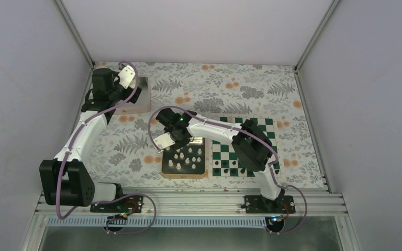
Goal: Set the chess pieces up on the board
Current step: Pick up the chess piece from the storage box.
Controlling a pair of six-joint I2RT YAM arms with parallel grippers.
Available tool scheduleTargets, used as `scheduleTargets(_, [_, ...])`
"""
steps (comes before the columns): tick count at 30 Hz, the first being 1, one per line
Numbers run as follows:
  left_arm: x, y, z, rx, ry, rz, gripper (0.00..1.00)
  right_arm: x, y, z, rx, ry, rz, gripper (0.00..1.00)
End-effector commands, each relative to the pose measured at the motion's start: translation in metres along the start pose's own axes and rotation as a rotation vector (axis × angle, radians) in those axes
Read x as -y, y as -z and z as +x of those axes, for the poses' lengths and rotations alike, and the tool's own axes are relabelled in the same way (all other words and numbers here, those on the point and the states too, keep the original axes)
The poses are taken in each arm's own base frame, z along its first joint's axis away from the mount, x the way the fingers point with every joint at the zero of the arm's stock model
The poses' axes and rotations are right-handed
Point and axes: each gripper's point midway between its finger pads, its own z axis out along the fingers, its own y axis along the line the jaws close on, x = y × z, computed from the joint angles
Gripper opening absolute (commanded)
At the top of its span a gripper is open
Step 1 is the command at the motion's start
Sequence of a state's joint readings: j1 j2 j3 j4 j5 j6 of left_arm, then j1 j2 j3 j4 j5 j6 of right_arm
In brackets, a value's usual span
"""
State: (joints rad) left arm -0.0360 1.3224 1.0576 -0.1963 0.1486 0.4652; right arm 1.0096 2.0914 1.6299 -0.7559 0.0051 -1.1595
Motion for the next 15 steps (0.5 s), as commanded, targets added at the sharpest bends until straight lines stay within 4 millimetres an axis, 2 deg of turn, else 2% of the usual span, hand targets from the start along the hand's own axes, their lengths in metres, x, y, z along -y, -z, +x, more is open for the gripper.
scheduleTargets(1, [0.001, 0.004, -0.007, 0.039, -0.022, 0.007, 1.0, 0.007, 0.012, -0.009, -0.006, 0.05, 0.042, 0.33])
scheduleTargets(6, [0.001, 0.004, -0.006, 0.038, -0.022, 0.009, 1.0, 0.009, 0.013, -0.009, -0.017, 0.031, 0.031, 0.32])
scheduleTargets(11, [0.002, 0.003, -0.007, 0.04, -0.021, 0.019, 1.0, -0.007, 0.032, -0.019, 0.045, -0.023, -0.084, 0.32])
scheduleTargets(15, [0.004, 0.003, -0.007, 0.04, -0.021, 0.031, 1.0, -0.023, 0.042, -0.019, 0.066, -0.057, -0.168, 0.31])
